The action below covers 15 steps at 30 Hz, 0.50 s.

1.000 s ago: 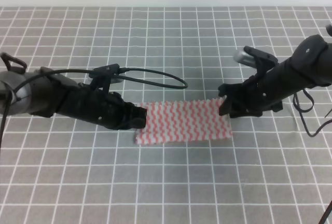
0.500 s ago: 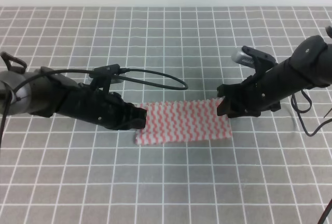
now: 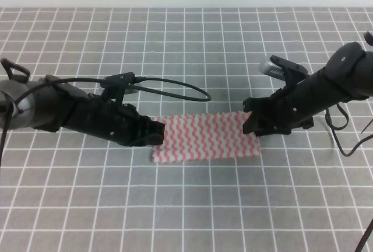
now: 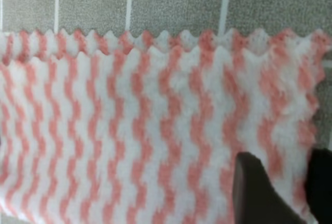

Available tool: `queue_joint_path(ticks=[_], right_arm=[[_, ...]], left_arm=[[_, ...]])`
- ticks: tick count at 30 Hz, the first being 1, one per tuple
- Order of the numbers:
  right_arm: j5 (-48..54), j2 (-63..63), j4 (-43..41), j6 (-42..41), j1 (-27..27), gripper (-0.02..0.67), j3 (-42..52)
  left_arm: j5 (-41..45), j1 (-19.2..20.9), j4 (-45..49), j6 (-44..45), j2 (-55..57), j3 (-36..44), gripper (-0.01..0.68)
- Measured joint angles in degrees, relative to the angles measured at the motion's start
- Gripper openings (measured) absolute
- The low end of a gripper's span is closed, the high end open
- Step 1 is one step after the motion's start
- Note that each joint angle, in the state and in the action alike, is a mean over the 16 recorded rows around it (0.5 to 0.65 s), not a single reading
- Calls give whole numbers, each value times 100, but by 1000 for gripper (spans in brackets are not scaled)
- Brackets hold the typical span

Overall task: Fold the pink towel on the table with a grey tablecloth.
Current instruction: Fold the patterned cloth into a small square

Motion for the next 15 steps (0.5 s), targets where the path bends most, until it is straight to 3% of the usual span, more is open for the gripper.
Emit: queue_joint_path(ticks=[15], right_arm=[[197,25,7,-2,25,206,4]], left_arm=[[13,0,4,-1,0,3,-1]])
